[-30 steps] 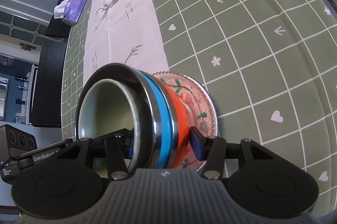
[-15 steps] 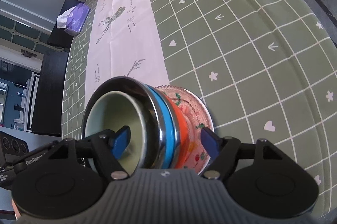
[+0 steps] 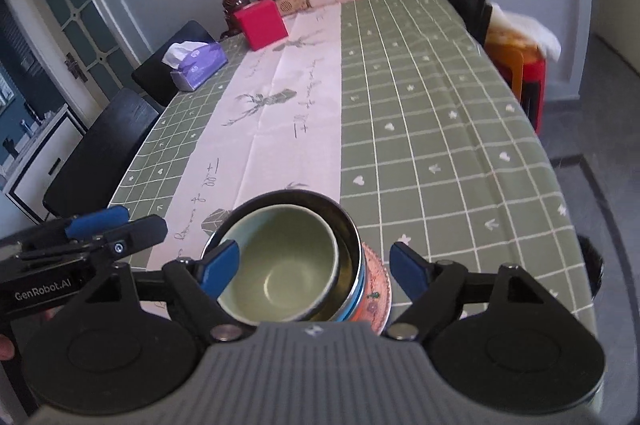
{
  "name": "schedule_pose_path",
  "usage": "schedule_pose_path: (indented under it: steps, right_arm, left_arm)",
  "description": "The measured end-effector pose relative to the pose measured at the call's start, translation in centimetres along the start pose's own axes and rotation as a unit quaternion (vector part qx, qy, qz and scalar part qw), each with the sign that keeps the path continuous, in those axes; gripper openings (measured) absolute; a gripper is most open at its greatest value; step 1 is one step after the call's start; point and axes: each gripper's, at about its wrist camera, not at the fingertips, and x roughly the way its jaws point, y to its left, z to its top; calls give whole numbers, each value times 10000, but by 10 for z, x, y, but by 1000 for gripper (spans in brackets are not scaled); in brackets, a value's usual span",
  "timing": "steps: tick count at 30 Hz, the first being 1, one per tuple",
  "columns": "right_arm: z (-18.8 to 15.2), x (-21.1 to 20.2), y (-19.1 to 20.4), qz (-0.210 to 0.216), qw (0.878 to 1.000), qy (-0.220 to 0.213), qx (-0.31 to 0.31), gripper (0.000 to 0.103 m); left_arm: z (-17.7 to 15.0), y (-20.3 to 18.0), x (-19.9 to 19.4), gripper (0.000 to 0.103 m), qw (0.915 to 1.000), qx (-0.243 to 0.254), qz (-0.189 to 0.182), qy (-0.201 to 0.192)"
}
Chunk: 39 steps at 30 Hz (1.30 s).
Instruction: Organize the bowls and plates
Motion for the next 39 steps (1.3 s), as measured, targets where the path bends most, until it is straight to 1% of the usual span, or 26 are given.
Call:
schedule_pose_path:
  steps: [2, 3, 5, 7, 9, 11, 14, 16, 17, 20, 22, 25, 28, 32, 34, 36, 39]
  right_arm:
    - [-9, -16, 11, -143, 9985, -370, -378, 86]
    - [-14, -23, 15, -213, 9967, -553, -549, 88]
    - [-24, -37, 23, -350, 9922, -895, -790, 88]
    - [-35, -48, 27, -412, 9887, -1146, -875, 89]
    - [-46, -56, 29, -418, 9869, -1311, -837, 89]
    - [-59, -63, 33, -432, 9854, -1445, -792, 89]
    - [-79, -67, 41, -575, 9816, -1607, -858, 89]
    - [-96, -66, 45, -726, 9791, -1672, -901, 89]
    - [-103, -65, 46, -788, 9783, -1691, -905, 89]
    - [-126, -67, 49, -942, 9767, -1723, -865, 89]
    - [-138, -69, 53, -988, 9758, -1752, -859, 89]
    - [-153, -70, 59, -1119, 9741, -1790, -814, 90]
    - [-166, -69, 62, -1088, 9760, -1729, -758, 90]
    - [-186, -70, 66, -1081, 9792, -1593, -637, 91]
    - [-193, -71, 68, -1101, 9791, -1592, -630, 91]
    - [-200, -72, 69, -1168, 9779, -1622, -619, 92]
    - [-206, -73, 69, -1230, 9776, -1598, -602, 94]
  left_arm:
    - [-3, -9, -17, 78, 9991, 288, 57, -296]
    - [-5, -13, -24, 78, 9980, 413, 115, -462]
    - [-9, -19, -38, 78, 9951, 577, 268, -753]
    - [-16, -26, -51, 79, 9905, 744, 462, -1063]
    - [-22, -31, -60, 80, 9869, 794, 596, -1271]
    - [-29, -35, -67, 80, 9857, 668, 695, -1384]
    - [-43, -41, -73, 80, 9848, 623, 791, -1412]
    - [-56, -44, -76, 87, 9830, 631, 896, -1470]
    - [-62, -46, -77, 92, 9823, 624, 969, -1477]
    - [-80, -47, -78, 92, 9831, 532, 1115, -1353]
    - [-91, -47, -79, 92, 9845, 415, 1217, -1194]
    - [-106, -50, -81, 92, 9861, 391, 1245, -1031]
    - [-121, -51, -79, 92, 9879, 351, 1276, -811]
    - [-143, -50, -78, 92, 9900, 92, 1310, -523]
    - [-151, -50, -79, 92, 9901, 82, 1342, -400]
    - [-157, -50, -80, 92, 9892, 61, 1433, -302]
    - [-161, -50, -84, 92, 9888, -17, 1464, -279]
